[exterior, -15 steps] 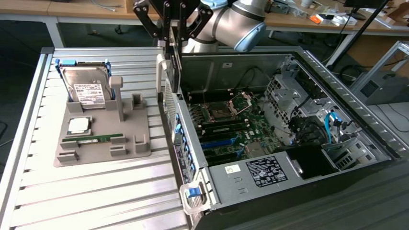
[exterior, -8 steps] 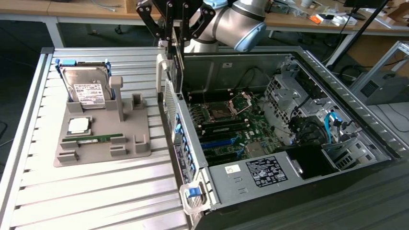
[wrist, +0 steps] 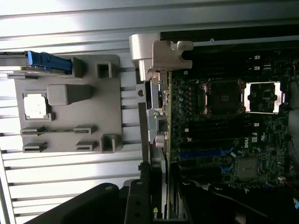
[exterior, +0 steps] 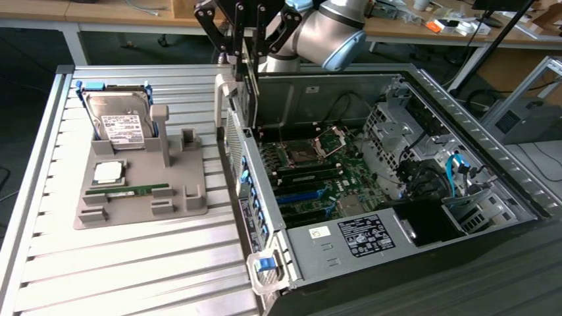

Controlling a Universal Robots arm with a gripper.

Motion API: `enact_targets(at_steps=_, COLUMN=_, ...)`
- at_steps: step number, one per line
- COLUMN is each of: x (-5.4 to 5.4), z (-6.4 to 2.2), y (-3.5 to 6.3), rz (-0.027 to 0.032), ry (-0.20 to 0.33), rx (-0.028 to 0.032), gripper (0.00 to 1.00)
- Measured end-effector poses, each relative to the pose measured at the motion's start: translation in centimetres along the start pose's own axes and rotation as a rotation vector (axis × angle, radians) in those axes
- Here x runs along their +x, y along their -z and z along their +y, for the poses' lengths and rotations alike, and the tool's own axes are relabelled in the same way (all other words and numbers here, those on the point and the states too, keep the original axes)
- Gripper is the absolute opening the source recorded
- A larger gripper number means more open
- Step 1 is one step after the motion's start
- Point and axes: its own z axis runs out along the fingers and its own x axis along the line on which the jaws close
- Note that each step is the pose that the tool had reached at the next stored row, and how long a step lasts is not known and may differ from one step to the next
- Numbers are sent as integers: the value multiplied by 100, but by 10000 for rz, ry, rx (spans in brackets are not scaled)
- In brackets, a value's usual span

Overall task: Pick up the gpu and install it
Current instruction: 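Pick up the gpu and move the gpu toward the slot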

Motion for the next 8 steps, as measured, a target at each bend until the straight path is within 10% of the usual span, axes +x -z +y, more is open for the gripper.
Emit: enact_targets(at_steps=8, x=-149, z=12, y=-16, rz=0, ry=0, rx=1, gripper=27)
